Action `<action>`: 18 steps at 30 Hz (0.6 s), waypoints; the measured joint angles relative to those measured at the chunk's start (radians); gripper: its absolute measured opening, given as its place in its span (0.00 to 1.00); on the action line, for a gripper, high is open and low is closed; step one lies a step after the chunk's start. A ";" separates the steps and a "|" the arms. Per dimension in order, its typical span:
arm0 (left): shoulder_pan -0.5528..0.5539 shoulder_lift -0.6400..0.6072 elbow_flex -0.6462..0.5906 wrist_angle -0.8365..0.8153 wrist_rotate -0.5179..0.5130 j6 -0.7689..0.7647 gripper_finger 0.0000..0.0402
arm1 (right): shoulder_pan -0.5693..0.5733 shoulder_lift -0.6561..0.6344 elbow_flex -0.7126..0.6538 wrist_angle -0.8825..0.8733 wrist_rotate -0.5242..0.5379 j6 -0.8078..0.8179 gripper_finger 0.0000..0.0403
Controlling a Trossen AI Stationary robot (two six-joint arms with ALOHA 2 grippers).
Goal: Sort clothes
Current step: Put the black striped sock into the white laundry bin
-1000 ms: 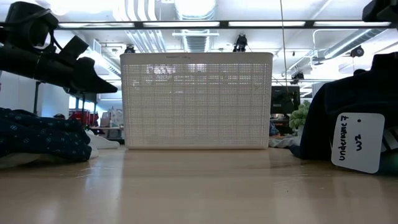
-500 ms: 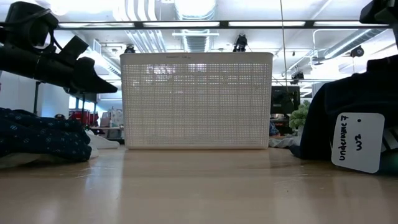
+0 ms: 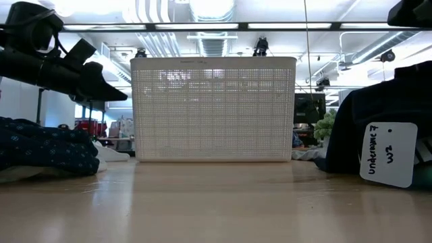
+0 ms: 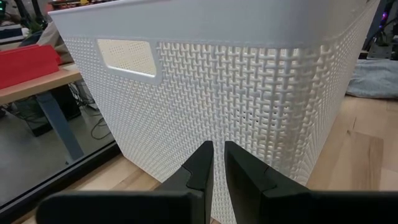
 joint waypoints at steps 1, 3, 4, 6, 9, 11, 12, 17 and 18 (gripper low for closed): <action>0.000 0.000 0.000 0.000 0.000 0.000 0.07 | 0.002 0.000 0.000 0.001 0.004 -0.011 0.02; 0.000 0.000 0.000 0.000 0.000 0.000 0.07 | 0.002 0.000 0.000 0.001 0.004 -0.015 0.03; 0.000 0.000 0.000 0.000 0.000 0.000 0.07 | 0.002 0.000 0.000 0.001 0.003 -0.015 0.04; 0.000 0.000 0.000 0.000 0.000 0.000 0.07 | 0.002 0.000 0.000 0.001 0.000 -0.015 0.04; 0.000 0.000 0.000 0.000 0.000 0.000 0.07 | 0.004 0.000 0.014 -0.001 -0.005 -0.016 0.01; 0.000 0.000 0.000 0.000 0.000 0.000 0.07 | 0.006 0.000 0.035 0.001 -0.004 -0.018 0.01; 0.000 0.000 0.000 0.000 0.000 0.000 0.07 | 0.006 0.000 0.045 0.001 -0.004 -0.020 0.01; 0.000 0.000 0.000 0.000 0.000 0.000 0.07 | 0.019 0.000 0.099 0.001 0.035 -0.046 0.00; 0.000 0.000 0.000 0.000 0.000 0.000 0.07 | 0.022 0.000 0.110 0.000 0.047 -0.053 0.00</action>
